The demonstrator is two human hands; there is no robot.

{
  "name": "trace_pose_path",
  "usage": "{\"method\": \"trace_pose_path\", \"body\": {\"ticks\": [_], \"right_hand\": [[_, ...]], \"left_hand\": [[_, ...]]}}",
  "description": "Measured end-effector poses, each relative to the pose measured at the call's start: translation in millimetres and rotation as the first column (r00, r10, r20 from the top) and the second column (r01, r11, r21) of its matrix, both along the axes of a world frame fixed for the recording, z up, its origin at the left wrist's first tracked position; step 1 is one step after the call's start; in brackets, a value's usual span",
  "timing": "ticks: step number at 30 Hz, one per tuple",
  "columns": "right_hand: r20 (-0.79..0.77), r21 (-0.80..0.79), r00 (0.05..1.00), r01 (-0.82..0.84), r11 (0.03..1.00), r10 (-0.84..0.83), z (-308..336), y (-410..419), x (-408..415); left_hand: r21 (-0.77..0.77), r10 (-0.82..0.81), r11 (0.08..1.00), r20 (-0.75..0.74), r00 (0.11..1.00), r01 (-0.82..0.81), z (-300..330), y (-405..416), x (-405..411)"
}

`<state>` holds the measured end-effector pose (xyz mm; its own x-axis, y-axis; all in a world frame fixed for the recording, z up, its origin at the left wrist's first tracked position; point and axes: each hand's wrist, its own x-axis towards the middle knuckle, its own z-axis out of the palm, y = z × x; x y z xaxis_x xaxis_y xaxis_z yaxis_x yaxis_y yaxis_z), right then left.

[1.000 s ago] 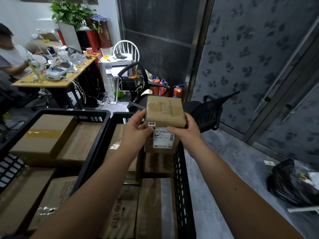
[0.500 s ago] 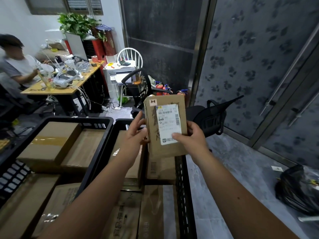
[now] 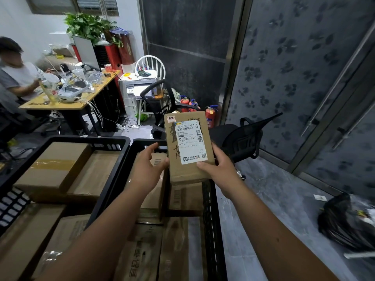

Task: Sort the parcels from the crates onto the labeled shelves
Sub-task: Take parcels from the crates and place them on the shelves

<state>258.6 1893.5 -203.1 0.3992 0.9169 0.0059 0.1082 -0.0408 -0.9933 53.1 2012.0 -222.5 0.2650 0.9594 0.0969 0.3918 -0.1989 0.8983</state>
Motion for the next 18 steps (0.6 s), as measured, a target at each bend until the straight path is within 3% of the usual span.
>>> {"method": "trace_pose_path", "body": {"ticks": [6,18], "right_hand": [[0.166,-0.109,0.971,-0.155,0.982,0.172,7,-3,-13],[0.333,0.002,0.923,-0.204,0.979,0.191,26,-7,-73]], "left_hand": [[0.126,0.023,0.992,-0.156,0.988,-0.003,3,4,-18],[0.344,0.185,0.932,-0.185,0.965,-0.112,37,-13,-91]]}}
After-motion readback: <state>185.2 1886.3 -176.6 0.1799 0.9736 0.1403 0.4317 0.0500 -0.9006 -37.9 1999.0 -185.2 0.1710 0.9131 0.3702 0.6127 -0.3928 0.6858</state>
